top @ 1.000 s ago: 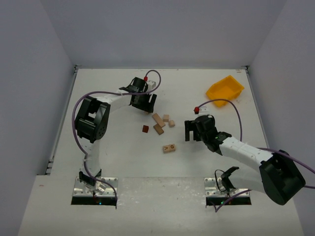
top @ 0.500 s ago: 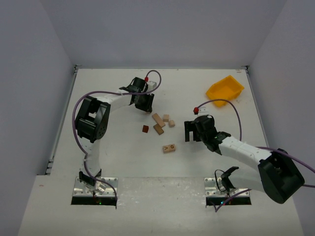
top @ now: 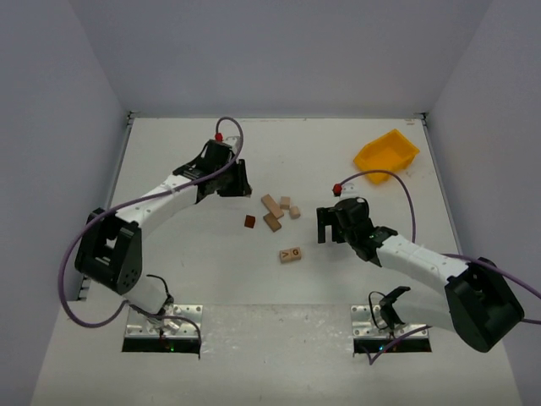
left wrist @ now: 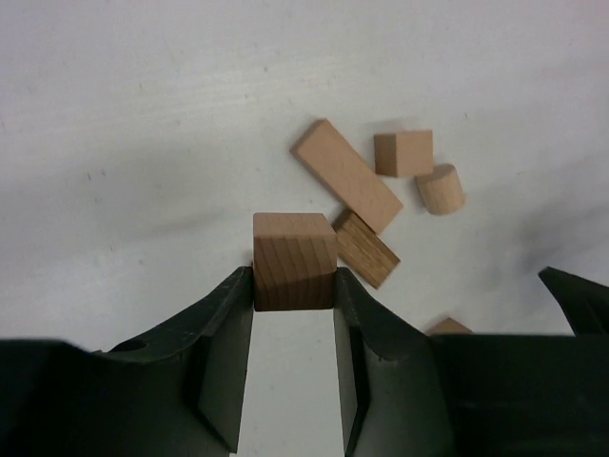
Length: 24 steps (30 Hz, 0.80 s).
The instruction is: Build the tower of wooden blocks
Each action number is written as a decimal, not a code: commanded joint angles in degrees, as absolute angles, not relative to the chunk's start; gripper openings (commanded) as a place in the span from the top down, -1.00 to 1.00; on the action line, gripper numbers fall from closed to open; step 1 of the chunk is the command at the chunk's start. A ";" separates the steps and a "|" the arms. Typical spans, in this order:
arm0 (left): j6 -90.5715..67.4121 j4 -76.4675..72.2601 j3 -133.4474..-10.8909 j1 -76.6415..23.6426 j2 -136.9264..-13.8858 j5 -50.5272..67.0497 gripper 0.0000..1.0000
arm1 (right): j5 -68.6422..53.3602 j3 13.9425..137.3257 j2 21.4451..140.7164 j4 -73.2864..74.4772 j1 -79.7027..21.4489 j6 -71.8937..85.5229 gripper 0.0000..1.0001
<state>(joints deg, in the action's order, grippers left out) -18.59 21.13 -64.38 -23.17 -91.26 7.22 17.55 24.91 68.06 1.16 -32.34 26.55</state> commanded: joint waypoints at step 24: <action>-52.92 -20.63 -17.28 -37.10 -65.76 19.55 1.00 | 16.71 26.29 66.04 1.41 -31.99 27.33 -0.97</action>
